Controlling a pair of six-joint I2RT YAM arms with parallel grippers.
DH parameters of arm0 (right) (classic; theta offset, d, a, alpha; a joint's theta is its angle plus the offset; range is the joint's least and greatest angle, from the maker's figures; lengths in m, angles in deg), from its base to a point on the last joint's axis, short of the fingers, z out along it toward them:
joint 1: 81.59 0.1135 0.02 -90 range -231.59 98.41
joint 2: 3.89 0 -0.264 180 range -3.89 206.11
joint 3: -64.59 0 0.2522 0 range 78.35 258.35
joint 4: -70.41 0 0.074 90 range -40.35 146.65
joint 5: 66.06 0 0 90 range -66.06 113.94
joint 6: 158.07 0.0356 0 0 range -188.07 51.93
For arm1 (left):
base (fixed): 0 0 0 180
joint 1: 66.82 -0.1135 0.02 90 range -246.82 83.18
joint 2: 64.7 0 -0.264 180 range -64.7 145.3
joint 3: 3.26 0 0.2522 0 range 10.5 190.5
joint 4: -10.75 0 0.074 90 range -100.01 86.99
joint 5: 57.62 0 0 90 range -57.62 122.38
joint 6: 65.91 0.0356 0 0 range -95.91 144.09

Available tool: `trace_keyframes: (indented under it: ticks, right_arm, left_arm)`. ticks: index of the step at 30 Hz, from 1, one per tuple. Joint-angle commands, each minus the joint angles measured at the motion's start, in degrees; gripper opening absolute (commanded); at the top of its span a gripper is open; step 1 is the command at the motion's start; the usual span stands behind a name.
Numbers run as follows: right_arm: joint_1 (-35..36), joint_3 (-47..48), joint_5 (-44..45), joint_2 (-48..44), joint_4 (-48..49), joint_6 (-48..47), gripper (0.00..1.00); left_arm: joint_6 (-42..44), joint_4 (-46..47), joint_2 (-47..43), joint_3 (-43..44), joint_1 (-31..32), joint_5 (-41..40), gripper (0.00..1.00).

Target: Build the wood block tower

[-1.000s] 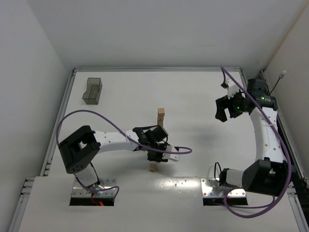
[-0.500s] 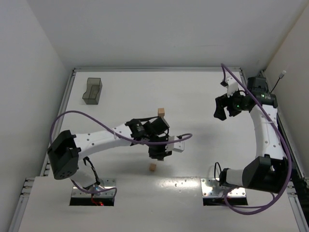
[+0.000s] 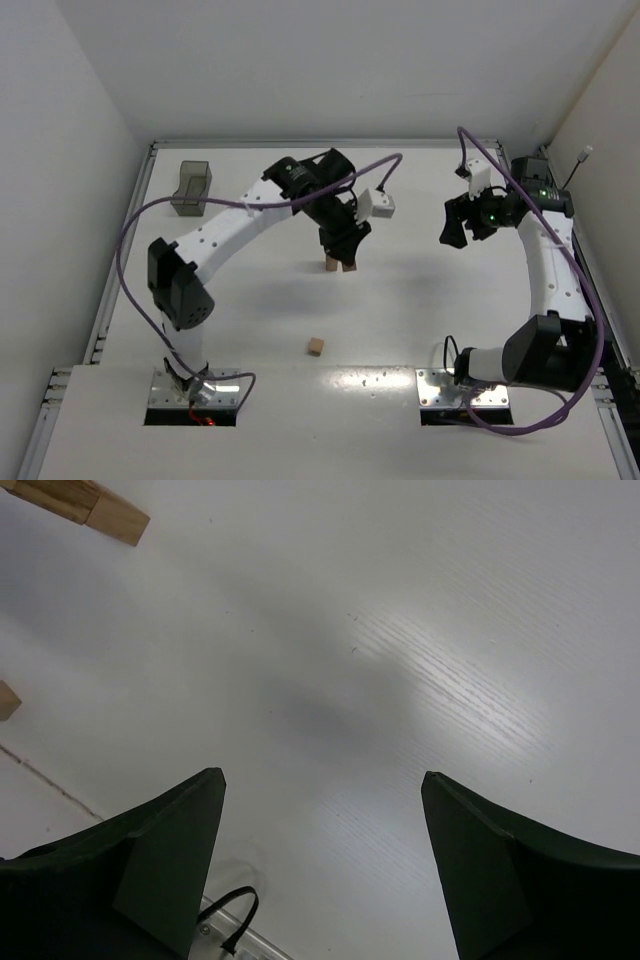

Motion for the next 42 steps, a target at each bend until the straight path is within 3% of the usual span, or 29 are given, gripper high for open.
trace_keyframes:
  ticks: [1, 8, 22, 27, 32, 42]
  right_arm:
    - [-0.1, 2.5, -2.0, 0.6, -0.2, -0.9, 0.76]
    - [-0.1, 3.0, -2.6, 1.7, -0.2, -0.9, 0.75]
    - [-0.1, 3.0, -2.6, 2.7, -0.2, -0.9, 0.75]
    - [-0.1, 3.0, -2.6, 2.7, -0.2, -1.4, 0.75]
    - [-0.1, 3.0, -2.6, 2.7, -0.2, -1.4, 0.75]
    - [-0.1, 3.5, -2.6, 3.3, -0.8, -1.4, 0.75]
  left_arm:
    - [-2.6, -7.0, 5.8, 11.7, -4.4, 0.5, 0.00]
    - [-6.5, -5.3, 9.7, 18.8, -9.9, -5.4, 0.00]
    - [-8.2, -1.2, 7.4, 15.9, -10.3, -11.6, 0.00]
    - [-3.3, -1.9, 7.4, 16.1, -9.1, -10.6, 0.00]
    - [6.5, -9.4, 12.4, 25.0, -9.1, -11.8, 0.00]
    - [9.1, -9.4, 11.2, 22.6, -8.0, -9.2, 0.00]
